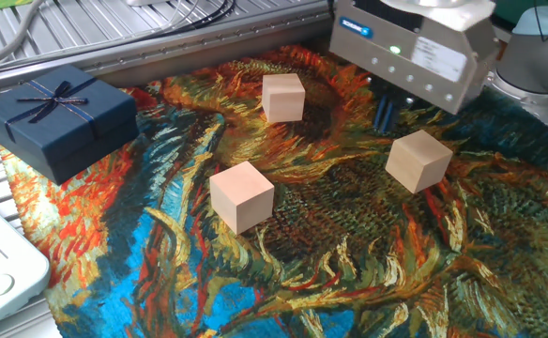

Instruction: Stack the blocks in a vertical line of five

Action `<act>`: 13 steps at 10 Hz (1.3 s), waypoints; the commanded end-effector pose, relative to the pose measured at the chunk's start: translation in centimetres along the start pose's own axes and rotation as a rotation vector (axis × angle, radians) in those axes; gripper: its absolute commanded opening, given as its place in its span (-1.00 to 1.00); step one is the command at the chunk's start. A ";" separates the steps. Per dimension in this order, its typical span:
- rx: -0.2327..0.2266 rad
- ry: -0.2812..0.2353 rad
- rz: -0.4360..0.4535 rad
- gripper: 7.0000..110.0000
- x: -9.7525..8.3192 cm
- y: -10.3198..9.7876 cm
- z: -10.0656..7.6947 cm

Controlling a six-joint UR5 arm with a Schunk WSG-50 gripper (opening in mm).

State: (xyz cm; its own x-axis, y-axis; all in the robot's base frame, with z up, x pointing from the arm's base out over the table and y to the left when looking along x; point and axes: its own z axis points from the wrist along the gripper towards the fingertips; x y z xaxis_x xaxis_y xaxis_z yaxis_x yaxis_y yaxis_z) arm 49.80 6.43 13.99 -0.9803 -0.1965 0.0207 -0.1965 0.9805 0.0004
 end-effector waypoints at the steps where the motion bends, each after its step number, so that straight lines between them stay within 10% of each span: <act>1: -0.046 0.039 -0.059 -1.00 1.4 1.8 0.4; 6: 0.114 0.035 0.076 -1.00 3.5 -1.9 2.1; 13: 0.024 -0.043 0.062 -1.00 10.1 -2.8 0.2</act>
State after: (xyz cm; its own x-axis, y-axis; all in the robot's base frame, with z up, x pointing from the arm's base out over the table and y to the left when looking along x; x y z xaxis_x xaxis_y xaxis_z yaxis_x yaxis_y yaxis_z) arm 42.57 1.90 12.68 -0.9913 -0.1316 0.0010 -0.1314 0.9896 -0.0580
